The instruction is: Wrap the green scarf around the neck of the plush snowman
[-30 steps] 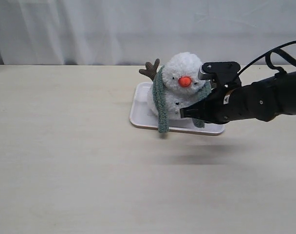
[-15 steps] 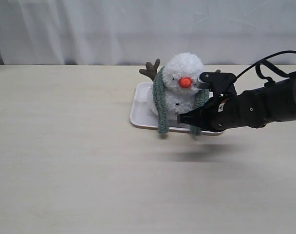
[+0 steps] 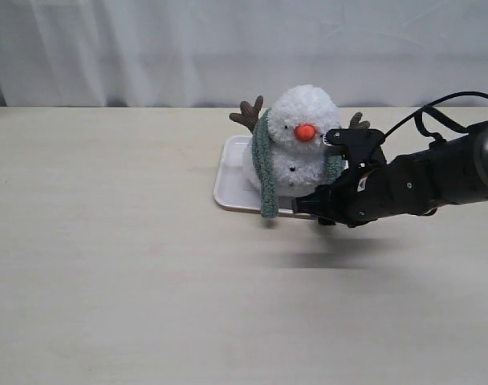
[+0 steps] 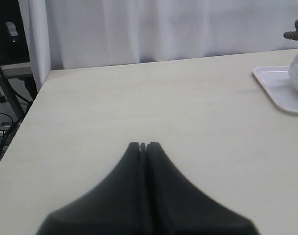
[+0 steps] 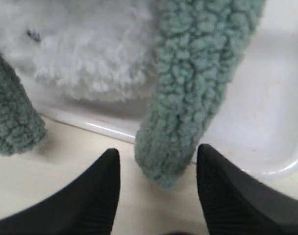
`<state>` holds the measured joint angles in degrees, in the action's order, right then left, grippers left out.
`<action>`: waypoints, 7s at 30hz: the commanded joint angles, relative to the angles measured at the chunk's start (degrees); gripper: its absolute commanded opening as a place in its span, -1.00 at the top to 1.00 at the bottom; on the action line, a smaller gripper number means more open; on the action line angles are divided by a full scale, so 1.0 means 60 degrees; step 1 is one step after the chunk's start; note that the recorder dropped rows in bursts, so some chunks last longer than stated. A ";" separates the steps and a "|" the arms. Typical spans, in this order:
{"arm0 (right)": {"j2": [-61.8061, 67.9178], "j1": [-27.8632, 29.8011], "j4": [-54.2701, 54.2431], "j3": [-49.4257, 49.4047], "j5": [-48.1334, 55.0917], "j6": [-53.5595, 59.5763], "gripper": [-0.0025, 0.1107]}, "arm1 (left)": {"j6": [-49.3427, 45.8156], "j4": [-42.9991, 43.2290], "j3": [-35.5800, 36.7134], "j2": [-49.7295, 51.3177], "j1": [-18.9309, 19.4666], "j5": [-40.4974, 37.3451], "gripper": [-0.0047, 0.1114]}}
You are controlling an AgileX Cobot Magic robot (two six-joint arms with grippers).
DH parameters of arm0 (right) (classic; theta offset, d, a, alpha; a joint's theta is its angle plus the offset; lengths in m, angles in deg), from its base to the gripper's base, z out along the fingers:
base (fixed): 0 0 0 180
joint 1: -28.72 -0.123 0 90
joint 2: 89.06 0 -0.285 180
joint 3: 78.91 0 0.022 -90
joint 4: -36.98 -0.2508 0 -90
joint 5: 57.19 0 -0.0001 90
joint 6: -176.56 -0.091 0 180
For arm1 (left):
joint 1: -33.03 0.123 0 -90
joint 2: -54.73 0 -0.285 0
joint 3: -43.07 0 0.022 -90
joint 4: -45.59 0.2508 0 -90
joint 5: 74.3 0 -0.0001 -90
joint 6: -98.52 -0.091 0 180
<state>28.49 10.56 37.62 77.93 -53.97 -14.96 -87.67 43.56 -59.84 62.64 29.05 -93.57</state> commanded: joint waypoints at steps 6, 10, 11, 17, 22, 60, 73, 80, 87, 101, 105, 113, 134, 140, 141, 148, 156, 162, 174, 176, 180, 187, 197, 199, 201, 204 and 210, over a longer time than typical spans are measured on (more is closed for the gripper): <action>-0.0598 -0.0004 0.0031 -0.0011 0.0842 0.1135 0.12 | 0.0048 -0.0027 0.0021 -0.0020 0.0035 0.0125 0.92; -0.1433 -0.0004 0.0031 -0.0011 0.1377 0.1310 0.12 | 0.0048 -0.0027 0.0021 -0.0020 0.0035 0.0125 0.92; -0.1654 -0.0004 0.0031 -0.0011 0.1478 0.1337 0.12 | 0.0048 -0.0027 0.0021 -0.0020 0.0035 0.0125 0.92; -0.2683 0.0013 0.0031 -0.0011 0.1544 0.1538 0.12 | 0.0048 -0.0027 0.0021 -0.0020 0.0035 0.0125 0.92; -0.2991 0.0258 0.0031 -0.0011 0.1481 0.1538 0.12 | 0.0048 -0.0027 0.0021 -0.0020 0.0035 0.0125 0.92; 0.0236 0.0057 -0.0562 0.0097 -0.0771 0.1272 0.12 | 0.0048 -0.0027 0.0021 -0.0020 0.0035 0.0125 0.92; 0.0468 0.0021 -0.1066 0.0113 -0.1300 0.1272 0.68 | 0.0048 -0.0027 0.0021 -0.0020 0.0035 0.0107 0.92; 0.0335 0.0004 -0.1256 0.0113 -0.0757 0.1248 0.89 | 0.0048 -0.0027 0.0021 -0.0020 0.0035 0.0107 0.92; -0.0188 0.0004 -0.1653 0.0113 -0.0206 0.1248 0.89 | 0.0048 -0.0027 0.0021 -0.0020 0.0035 0.0107 0.92; -0.0269 -0.1008 -0.3449 0.0703 0.0389 0.2206 0.89 | 0.0048 -0.0027 0.0021 -0.0020 0.0035 0.0126 0.92; -0.0269 -0.1008 -0.3484 0.0762 -0.0007 0.2189 0.89 | 0.0048 -0.0027 0.0021 -0.0020 0.0035 0.0126 0.92; 0.0353 -0.1027 -0.3490 0.0762 -0.0049 0.2057 0.88 | 0.0048 -0.0027 0.0021 -0.0020 0.0035 0.0126 0.92; 0.0443 -0.1438 -0.3480 0.1283 0.1000 0.3072 -0.10 | 0.0048 -0.0027 0.0021 -0.0020 0.0035 0.0108 0.92; 0.0559 -0.1554 -0.3480 0.1538 0.0858 0.3072 -0.10 | 0.0048 -0.0027 0.0021 -0.0020 0.0035 0.0108 0.92; 0.0623 -0.1554 -0.3480 0.1538 0.0858 0.3072 -0.10 | 0.0048 -0.0027 0.0021 -0.0020 0.0035 0.0108 0.92; 0.0973 -0.1554 -0.3718 0.1538 0.0335 0.3033 -0.10 | 0.0048 -0.0027 0.0021 -0.0020 0.0035 0.0108 0.92; 0.1117 -0.1554 -0.4065 0.1538 -0.0602 0.2993 -0.09 | 0.0048 -0.0023 0.0021 -0.0020 0.0035 0.0126 0.92; 0.1157 -0.1511 -0.3911 0.1538 -0.0696 0.3075 0.44 | 0.0048 -0.0023 0.0021 -0.0020 0.0035 0.0126 0.92; 0.1030 -0.1508 -0.3914 0.1538 0.0217 0.4632 0.88 | 0.0048 -0.0023 0.0021 -0.0020 0.0035 0.0126 0.92; 0.0885 -0.1508 -0.3888 0.1538 0.0435 0.4812 0.88 | 0.0048 -0.0023 0.0021 -0.0020 0.0035 0.0126 0.92; 0.0509 -0.1452 -0.3489 0.1538 0.0746 0.4812 0.88 | 0.0048 -0.0023 0.0021 -0.0020 0.0035 0.0126 0.92; 0.0006 -0.0633 -0.2942 0.1538 0.2011 0.4792 0.88 | 0.0048 -0.0023 0.0021 -0.0020 0.0035 0.0107 0.92; 0.0570 -0.0201 -0.2724 0.1518 0.2476 0.4775 0.88 | 0.0048 -0.0023 0.0021 -0.0020 0.0035 0.0107 0.92; 0.0804 -0.0201 -0.2724 0.1518 0.2474 0.4775 0.88 | 0.0048 -0.0023 0.0021 -0.0020 0.0035 0.0107 0.92; 0.0854 -0.0201 -0.2724 0.1518 0.2449 0.4775 0.88 | 0.0048 -0.0023 0.0021 -0.0020 0.0035 0.0107 0.92; 0.0811 -0.0201 -0.2724 0.1535 0.2406 0.4775 0.88 | 0.0048 -0.0023 0.0021 -0.0020 0.0035 0.0107 0.92; 0.0452 -0.0201 -0.2701 0.1535 0.2728 0.5004 0.82 | 0.0048 -0.0023 0.0021 -0.0020 0.0035 0.0125 0.92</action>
<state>32.42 9.03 21.14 87.00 -39.09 13.66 -87.67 43.56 -59.84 62.64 29.05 -93.57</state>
